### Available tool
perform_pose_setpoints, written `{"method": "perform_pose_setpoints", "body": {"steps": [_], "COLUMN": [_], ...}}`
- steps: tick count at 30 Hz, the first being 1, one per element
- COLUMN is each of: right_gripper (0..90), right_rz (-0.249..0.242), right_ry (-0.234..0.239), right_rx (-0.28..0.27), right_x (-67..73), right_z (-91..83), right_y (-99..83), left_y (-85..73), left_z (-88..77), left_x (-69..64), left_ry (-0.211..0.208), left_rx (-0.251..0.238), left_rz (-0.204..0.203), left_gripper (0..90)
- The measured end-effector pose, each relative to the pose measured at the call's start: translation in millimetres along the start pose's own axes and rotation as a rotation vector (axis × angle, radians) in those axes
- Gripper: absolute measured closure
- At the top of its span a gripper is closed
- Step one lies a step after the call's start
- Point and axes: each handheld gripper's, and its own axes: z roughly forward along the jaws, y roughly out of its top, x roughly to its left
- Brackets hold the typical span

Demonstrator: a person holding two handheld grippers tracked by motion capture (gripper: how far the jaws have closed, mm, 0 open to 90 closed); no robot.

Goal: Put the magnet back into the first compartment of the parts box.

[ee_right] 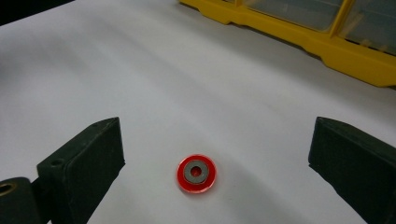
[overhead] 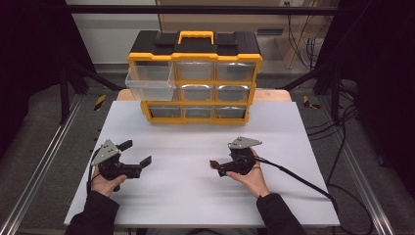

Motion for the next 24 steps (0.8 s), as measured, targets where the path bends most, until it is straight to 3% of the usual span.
{"method": "perform_pose_setpoints", "body": {"steps": [4,12,15,24], "right_gripper": [3.8,5.2,6.3,18.8], "right_rz": [0.006,-0.032,-0.013,-0.004], "right_ry": [-0.005,-0.011,-0.002,0.003], "right_rx": [0.02,0.083,0.094,0.16], "right_x": [-1.0,3.6,3.6,2.0], "right_z": [5.8,22.3,26.8,34.0], "right_y": [-1.2,-2.7,-3.8,-8.7], "left_y": [-0.1,-0.2,-0.2,-0.3], "left_z": [-0.1,-0.1,-0.1,0.2], "left_x": [0.2,0.1,0.2,0.2], "left_ry": [0.004,0.005,0.005,0.005], "left_rx": [-0.003,-0.002,-0.002,-0.001], "left_rz": [-0.004,-0.004,-0.004,-0.005], "left_gripper": [1.0,1.0,1.0,1.1]}}
